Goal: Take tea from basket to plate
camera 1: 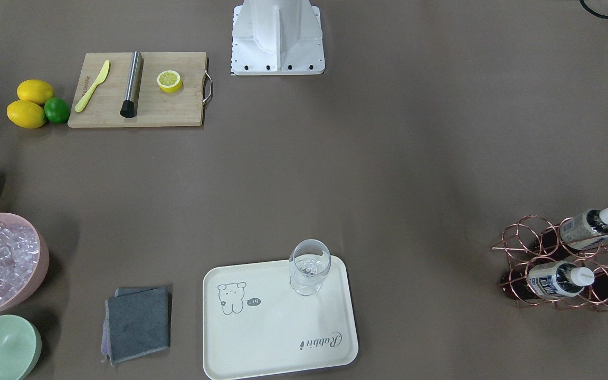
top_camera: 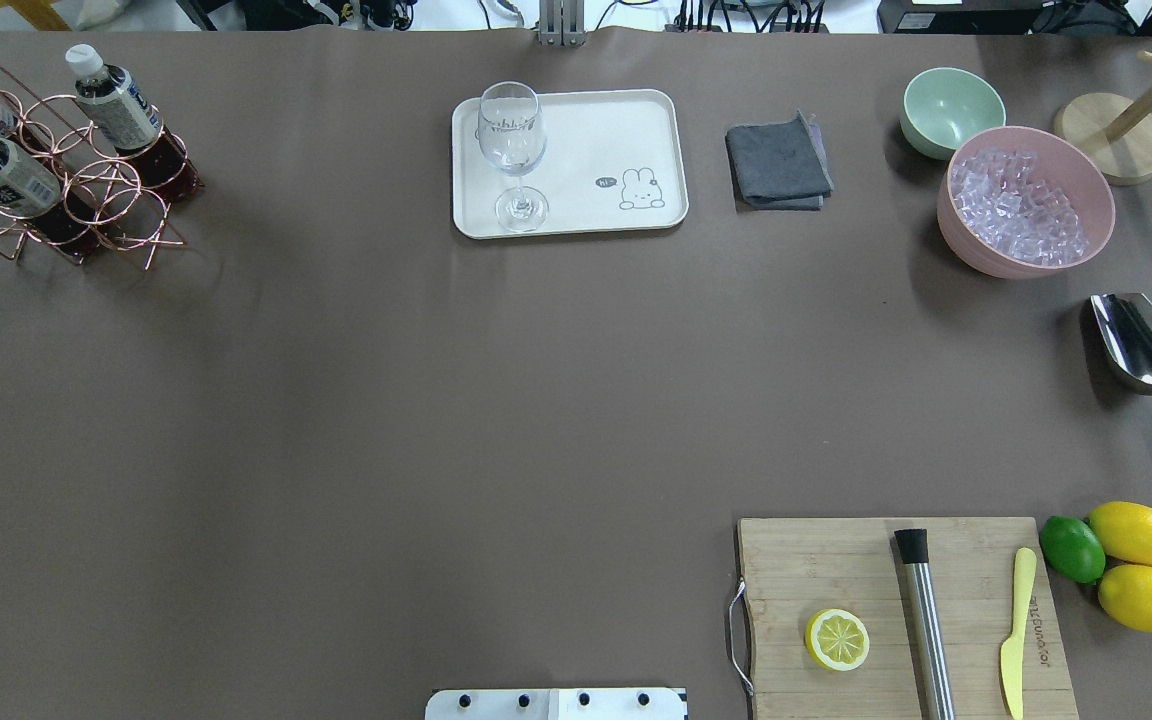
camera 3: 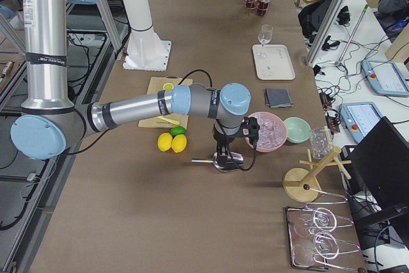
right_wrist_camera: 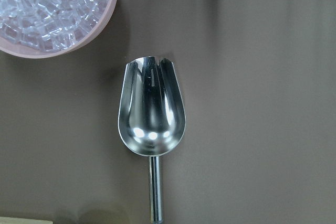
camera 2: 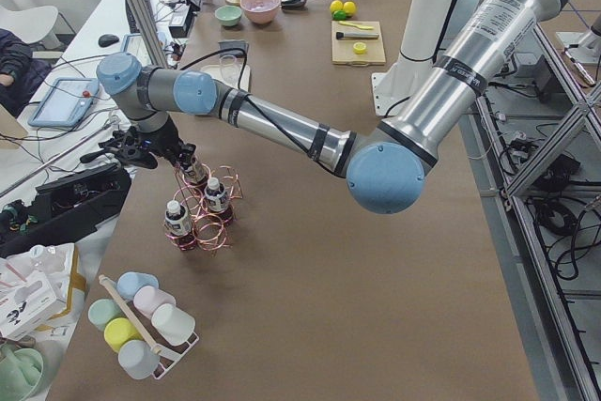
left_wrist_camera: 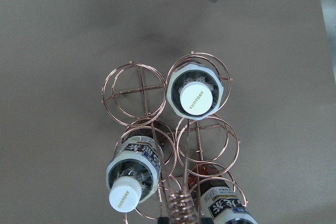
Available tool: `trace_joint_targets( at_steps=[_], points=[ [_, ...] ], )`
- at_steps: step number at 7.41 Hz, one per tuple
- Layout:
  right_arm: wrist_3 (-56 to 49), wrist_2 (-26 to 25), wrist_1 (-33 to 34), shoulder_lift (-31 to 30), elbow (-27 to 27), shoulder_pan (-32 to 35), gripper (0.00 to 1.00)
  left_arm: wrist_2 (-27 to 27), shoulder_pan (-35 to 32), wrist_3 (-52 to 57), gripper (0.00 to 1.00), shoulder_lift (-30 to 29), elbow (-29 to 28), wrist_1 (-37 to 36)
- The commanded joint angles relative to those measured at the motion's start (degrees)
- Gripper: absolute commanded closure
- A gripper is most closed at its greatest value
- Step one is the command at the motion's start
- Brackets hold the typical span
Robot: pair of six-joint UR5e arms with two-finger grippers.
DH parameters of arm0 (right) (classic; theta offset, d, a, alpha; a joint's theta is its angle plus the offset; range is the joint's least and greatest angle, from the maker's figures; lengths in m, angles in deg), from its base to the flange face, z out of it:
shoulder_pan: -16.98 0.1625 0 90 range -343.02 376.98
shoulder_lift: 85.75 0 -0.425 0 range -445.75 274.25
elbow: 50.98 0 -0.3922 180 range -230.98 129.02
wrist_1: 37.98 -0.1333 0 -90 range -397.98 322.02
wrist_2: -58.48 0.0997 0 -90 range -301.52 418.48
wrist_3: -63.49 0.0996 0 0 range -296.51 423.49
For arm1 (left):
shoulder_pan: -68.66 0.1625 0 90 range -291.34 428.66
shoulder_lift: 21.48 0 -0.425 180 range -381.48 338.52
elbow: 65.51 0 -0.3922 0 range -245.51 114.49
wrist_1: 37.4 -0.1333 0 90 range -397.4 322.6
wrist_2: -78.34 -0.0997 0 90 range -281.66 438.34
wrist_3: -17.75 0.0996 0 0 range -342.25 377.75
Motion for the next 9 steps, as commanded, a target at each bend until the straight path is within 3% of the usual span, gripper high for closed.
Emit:
trace_joint_targets(
  at_steps=[1, 4, 6, 9],
  points=[
    [0.00, 0.04, -0.04, 0.03, -0.11, 0.00, 0.01, 0.00, -0.23, -0.01, 1.00, -0.35, 0.25, -0.18],
    [0.00, 0.04, -0.04, 0.03, -0.11, 0.00, 0.01, 0.00, -2.51, 0.25, 1.00, -0.88, 4.70, -5.51],
    [0.00, 0.04, -0.04, 0.03, -0.02, 0.00, 0.01, 0.09, -2.60, 0.25, 1.00, -0.62, 12.96, -12.89],
    [0.00, 0.04, -0.04, 0.03, -0.19, 0.00, 0.01, 4.55, -1.99, -0.27, 1.00, 2.37, 28.07, -18.53]
  ],
)
